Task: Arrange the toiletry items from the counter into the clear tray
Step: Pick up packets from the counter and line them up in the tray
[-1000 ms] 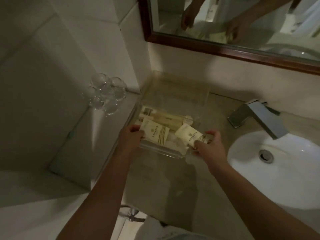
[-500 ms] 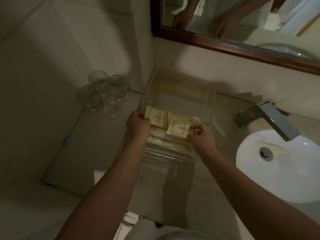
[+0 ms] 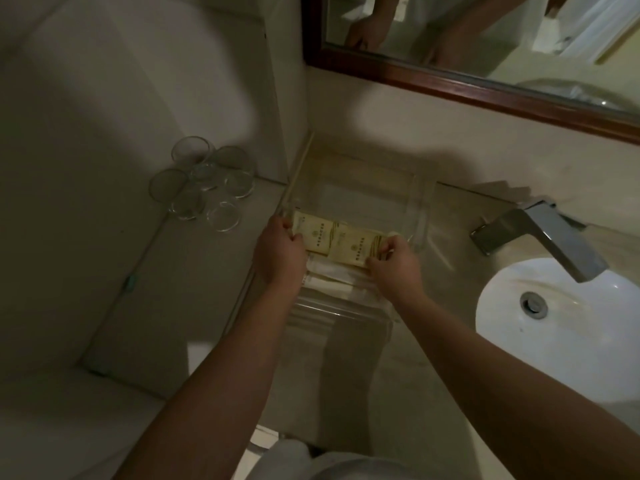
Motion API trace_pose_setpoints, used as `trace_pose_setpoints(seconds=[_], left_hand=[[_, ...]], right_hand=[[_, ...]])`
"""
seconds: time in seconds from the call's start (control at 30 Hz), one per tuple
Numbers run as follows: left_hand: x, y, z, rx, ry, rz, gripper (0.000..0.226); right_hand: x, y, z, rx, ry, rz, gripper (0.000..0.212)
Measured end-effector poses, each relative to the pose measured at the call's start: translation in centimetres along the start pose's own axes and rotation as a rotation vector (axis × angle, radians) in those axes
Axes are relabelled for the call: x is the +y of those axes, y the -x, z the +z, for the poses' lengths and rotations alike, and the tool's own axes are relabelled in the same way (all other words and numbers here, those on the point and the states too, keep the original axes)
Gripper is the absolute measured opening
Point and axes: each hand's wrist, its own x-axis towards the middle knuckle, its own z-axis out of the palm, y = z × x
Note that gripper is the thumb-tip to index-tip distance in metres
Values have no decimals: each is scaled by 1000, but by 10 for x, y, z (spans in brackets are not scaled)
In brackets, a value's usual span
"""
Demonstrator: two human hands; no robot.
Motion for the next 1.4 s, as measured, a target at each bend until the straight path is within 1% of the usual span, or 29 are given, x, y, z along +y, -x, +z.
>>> trace_pose_setpoints(seconds=[0.07,0.1,0.23,0.3,0.33,0.37,0.43,0.53,0.6,0.67,0.73,0.83,1.0,1.17,1.27,1.4], left_hand=[[-2,-2,0,3,-25,-7,24],[-3,-3,0,5,-35,-12,23],[-4,-7,1,-5,-70,-2,23],[-4,-8,0,-4,-104,17,27],[-4,-8,-1,8,-126,38,29],[-4,-7,-3,24,-150,79,30],[-6,-1,-5,42,-194,244,29],[-16,13,0,-30,-230,527,31],[-24,20,7,-142,-253,601,40],[-27,24,10,-283,-305,586,51],[-29,25,11,-387,-368,590,59],[-32,22,11,-464,-466,595,54],[-29,21,11,-444,-469,578,50],[-27,21,12,-407,-445,560,47],[-25,21,11,-370,-487,565,48],[-22,18,13,-382,-507,528,49]], right_hand=[[0,1,0,16,27,-26,31],[0,1,0,25,41,-36,32],[0,1,-2,43,72,-31,25],[-2,0,-3,12,145,-7,22],[-4,1,-4,6,194,3,23],[-6,2,-6,14,234,6,27],[-7,6,-9,41,259,-46,28],[-11,23,-9,34,333,-241,21],[-13,35,2,-15,488,-427,41],[-12,42,17,-129,626,-507,58],[-8,39,29,-232,698,-498,62],[0,32,36,-283,775,-465,67],[0,27,33,-274,832,-426,73],[0,28,29,-245,810,-417,71],[0,27,27,-240,797,-426,71],[-2,25,27,-247,783,-426,71]])
